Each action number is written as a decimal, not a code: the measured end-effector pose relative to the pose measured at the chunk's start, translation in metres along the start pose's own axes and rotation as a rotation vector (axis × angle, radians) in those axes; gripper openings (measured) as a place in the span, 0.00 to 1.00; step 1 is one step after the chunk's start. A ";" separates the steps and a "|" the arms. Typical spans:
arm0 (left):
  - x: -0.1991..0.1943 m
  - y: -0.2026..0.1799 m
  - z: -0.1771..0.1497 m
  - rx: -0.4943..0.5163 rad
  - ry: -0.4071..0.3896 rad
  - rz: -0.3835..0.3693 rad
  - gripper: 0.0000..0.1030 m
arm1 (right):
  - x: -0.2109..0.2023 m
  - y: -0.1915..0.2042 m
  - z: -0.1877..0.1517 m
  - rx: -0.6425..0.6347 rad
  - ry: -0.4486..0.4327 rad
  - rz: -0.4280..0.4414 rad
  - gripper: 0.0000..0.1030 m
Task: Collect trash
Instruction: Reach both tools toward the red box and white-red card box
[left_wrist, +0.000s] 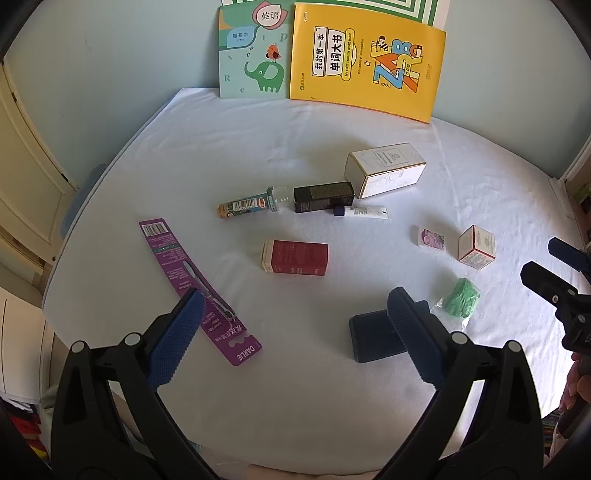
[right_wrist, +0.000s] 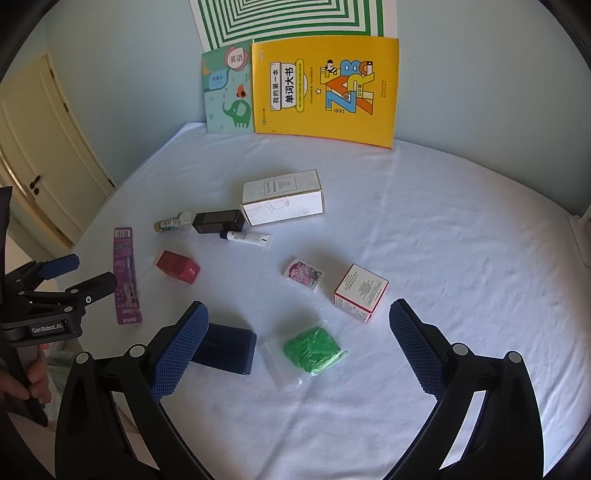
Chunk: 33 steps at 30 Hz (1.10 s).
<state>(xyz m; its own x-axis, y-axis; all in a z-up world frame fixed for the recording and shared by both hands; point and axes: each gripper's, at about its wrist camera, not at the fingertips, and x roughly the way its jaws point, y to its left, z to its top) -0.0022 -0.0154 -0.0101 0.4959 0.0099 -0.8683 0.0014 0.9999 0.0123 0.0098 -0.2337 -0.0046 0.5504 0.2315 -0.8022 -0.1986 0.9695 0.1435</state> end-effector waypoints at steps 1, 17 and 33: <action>0.001 -0.001 0.000 0.001 0.002 0.000 0.94 | 0.001 0.000 0.000 0.000 0.002 0.000 0.94; 0.016 -0.006 0.003 0.019 0.037 -0.008 0.94 | 0.009 -0.012 -0.001 0.025 0.033 -0.004 0.94; 0.047 -0.010 0.015 0.021 0.103 -0.027 0.94 | 0.034 -0.026 0.003 0.044 0.097 -0.029 0.94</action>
<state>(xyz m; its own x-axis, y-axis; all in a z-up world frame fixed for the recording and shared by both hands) 0.0346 -0.0247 -0.0436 0.4033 -0.0149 -0.9150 0.0318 0.9995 -0.0023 0.0358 -0.2513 -0.0340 0.4740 0.1965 -0.8583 -0.1470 0.9788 0.1429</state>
